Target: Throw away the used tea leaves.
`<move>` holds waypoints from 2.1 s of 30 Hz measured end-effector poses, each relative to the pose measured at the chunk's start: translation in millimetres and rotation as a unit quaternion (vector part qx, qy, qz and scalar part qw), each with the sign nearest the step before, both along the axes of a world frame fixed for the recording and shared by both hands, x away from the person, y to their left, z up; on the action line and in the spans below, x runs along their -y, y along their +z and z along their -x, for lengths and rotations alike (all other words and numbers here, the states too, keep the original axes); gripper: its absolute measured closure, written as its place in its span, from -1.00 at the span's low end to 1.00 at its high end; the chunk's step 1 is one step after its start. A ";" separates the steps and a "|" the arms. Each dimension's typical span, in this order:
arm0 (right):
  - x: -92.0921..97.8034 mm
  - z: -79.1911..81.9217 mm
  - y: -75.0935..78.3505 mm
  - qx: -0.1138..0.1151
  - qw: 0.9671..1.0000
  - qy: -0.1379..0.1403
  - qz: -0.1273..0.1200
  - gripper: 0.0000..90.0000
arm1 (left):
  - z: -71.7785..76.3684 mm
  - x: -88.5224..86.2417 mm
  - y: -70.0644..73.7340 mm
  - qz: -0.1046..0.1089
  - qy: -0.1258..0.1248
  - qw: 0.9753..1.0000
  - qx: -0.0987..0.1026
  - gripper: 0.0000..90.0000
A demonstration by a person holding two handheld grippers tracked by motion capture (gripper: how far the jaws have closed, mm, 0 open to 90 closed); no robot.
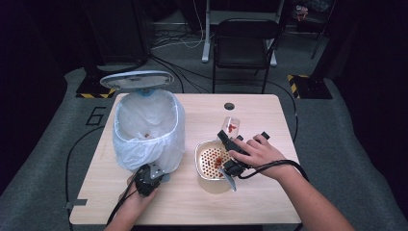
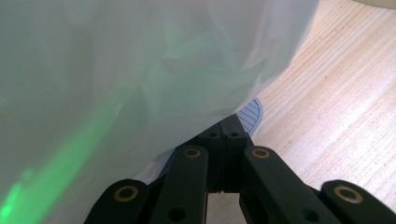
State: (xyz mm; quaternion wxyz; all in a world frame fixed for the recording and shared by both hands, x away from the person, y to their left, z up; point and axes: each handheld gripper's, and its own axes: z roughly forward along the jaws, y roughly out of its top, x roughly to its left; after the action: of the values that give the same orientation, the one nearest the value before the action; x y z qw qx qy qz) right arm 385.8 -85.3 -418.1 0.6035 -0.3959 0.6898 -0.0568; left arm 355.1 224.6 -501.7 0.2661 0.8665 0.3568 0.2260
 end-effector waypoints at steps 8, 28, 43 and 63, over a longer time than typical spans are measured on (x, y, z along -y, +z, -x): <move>-2.3 1.4 2.5 0.010 1.000 0.009 0.003 -0.17 | -0.2 0.0 0.2 -0.002 -0.003 1.000 0.000 1.00; -7.0 2.3 3.5 0.012 1.000 0.018 0.008 -0.17 | 0.2 0.5 0.2 -0.001 0.000 1.000 -0.001 1.00; -6.9 2.4 6.3 0.014 1.000 0.021 0.003 -0.17 | 0.2 0.7 0.0 -0.001 0.002 1.000 -0.001 1.00; -8.2 -0.7 49.4 -0.159 0.972 -0.002 -0.175 -0.16 | 0.4 0.8 0.2 -0.002 0.001 1.000 -0.001 1.00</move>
State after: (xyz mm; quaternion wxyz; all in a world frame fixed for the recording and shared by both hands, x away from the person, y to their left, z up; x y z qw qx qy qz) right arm 386.5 -77.0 -368.6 0.5461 -0.2868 0.7767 0.1275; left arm 354.8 223.8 -501.4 0.2638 0.8669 0.3571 0.2265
